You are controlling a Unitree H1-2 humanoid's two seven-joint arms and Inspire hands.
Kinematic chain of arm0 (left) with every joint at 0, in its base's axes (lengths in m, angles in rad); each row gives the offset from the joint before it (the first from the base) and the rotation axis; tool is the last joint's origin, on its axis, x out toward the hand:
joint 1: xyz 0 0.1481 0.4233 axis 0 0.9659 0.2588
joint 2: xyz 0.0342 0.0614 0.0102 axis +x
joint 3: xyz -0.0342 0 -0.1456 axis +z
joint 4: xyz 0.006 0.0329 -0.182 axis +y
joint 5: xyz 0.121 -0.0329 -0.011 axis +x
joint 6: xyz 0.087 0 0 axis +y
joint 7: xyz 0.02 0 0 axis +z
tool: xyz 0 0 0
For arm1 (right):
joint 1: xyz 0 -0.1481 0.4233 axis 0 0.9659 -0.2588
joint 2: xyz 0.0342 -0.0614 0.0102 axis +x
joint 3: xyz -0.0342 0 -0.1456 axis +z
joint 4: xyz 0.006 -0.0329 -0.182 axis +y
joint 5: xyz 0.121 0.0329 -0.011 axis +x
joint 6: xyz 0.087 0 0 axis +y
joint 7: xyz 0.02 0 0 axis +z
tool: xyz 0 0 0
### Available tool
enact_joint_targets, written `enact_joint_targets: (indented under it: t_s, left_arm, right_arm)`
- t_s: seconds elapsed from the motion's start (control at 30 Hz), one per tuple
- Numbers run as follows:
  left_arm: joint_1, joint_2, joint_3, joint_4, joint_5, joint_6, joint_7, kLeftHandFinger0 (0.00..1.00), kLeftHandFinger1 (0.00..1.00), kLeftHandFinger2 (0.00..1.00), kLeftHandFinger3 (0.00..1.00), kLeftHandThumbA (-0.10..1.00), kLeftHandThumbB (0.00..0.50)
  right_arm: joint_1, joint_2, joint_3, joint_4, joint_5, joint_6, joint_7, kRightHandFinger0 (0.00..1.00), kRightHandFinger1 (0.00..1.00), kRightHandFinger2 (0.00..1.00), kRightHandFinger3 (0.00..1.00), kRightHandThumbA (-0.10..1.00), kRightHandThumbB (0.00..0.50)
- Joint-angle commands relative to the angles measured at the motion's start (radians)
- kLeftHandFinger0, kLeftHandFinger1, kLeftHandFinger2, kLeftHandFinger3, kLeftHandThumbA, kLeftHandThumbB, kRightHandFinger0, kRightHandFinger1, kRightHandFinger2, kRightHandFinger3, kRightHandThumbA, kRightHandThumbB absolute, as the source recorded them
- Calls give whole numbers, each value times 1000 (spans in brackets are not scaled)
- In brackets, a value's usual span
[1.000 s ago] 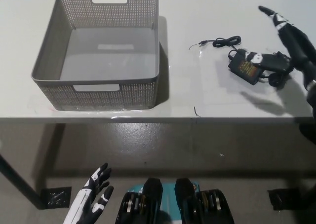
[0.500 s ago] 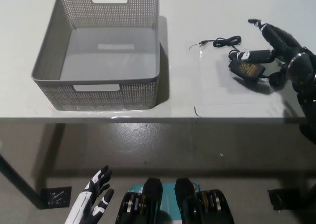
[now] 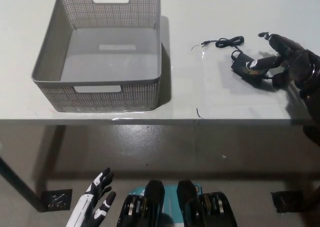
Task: Use the right hand to pick up a black power cord and place it into a container on the left hand side
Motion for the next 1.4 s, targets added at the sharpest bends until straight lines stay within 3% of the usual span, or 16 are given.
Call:
enact_joint_targets:
  t_s: [0.0, 0.33, 0.83, 1.1, 1.33, 1.37]
  left_arm:
    - [-12, 10, 0, -36, 8, -19, -4, 1000, 1000, 1000, 1000, 817, 360]
    - [-27, 10, -4, -30, 22, -12, -3, 1000, 1000, 1000, 1000, 829, 376]
    - [-52, 25, -6, -40, 37, -11, -8, 1000, 1000, 1000, 1000, 803, 343]
    - [-67, 31, -6, -31, 47, -20, -4, 1000, 1000, 1000, 1000, 795, 340]
    - [-79, 30, -5, -25, 40, -24, -4, 1000, 1000, 1000, 1000, 802, 357]
    - [-79, 31, -5, -27, 41, -22, -5, 1000, 1000, 1000, 1000, 799, 351]
  right_arm:
    - [-77, -9, 5, 12, -10, -42, -15, 1000, 1000, 1000, 1000, 882, 500]
    - [-73, 1, 15, 34, -10, -35, -21, 1000, 1000, 1000, 1000, 929, 500]
    - [-82, 62, 26, 191, -5, -86, -62, 1000, 1000, 1000, 1000, 975, 500]
    - [-86, 83, 30, 274, -1, -106, -81, 1000, 1000, 1000, 1000, 931, 498]
    - [-82, 87, 16, 312, 15, -138, -106, 1000, 1000, 1000, 1000, 895, 466]
    - [-81, 88, 11, 321, 21, -148, -119, 1000, 1000, 1000, 1000, 842, 367]
